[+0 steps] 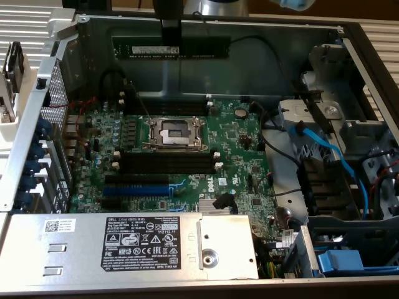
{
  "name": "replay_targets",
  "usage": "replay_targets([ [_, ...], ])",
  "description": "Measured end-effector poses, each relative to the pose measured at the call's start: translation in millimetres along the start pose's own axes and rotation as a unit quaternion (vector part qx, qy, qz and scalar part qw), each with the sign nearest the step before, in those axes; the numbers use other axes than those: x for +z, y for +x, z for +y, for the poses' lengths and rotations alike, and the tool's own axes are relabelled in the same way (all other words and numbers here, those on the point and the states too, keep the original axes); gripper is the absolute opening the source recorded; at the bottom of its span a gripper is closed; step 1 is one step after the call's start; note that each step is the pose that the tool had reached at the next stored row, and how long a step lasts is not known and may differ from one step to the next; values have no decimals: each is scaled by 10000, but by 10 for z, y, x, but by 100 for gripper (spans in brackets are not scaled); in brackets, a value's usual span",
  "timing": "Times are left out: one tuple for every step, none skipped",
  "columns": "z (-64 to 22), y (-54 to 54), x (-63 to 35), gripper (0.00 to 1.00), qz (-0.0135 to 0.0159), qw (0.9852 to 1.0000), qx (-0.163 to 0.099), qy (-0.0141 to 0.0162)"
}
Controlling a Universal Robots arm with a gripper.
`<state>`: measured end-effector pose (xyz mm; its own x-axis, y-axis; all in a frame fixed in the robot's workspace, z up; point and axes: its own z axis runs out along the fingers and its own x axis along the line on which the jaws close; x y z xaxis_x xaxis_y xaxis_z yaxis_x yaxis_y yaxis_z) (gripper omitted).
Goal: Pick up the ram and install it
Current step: 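Insert the ram into the slot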
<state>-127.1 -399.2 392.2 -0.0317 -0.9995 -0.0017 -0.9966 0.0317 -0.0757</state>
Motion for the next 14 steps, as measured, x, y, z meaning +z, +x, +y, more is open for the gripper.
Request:
replay_targets([
  [1, 0, 9, 12, 0, 10000, 0, 0],
  [1, 0, 10, 12, 0, 10000, 0, 0],
  [1, 0, 11, 12, 0, 10000, 0, 0],
  [1, 0, 12, 12, 0, 10000, 0, 0],
  [1, 0, 12, 12, 0, 10000, 0, 0],
  [1, 0, 13, 12, 0, 10000, 0, 0],
  [1, 0, 14, 12, 0, 10000, 0, 0],
  [1, 0, 15, 12, 0, 10000, 0, 0],
  [1, 0, 15, 12, 0, 10000, 0, 0],
  [1, 0, 16, 12, 0, 10000, 0, 0],
  [2, 0, 17, 12, 0, 10000, 1, 0],
  [3, -1, 20, 12, -1, 10000, 1, 1],
  [3, -1, 22, 12, -1, 10000, 0, -15],
  [3, -1, 21, 12, 2, 10000, 0, -75],
])
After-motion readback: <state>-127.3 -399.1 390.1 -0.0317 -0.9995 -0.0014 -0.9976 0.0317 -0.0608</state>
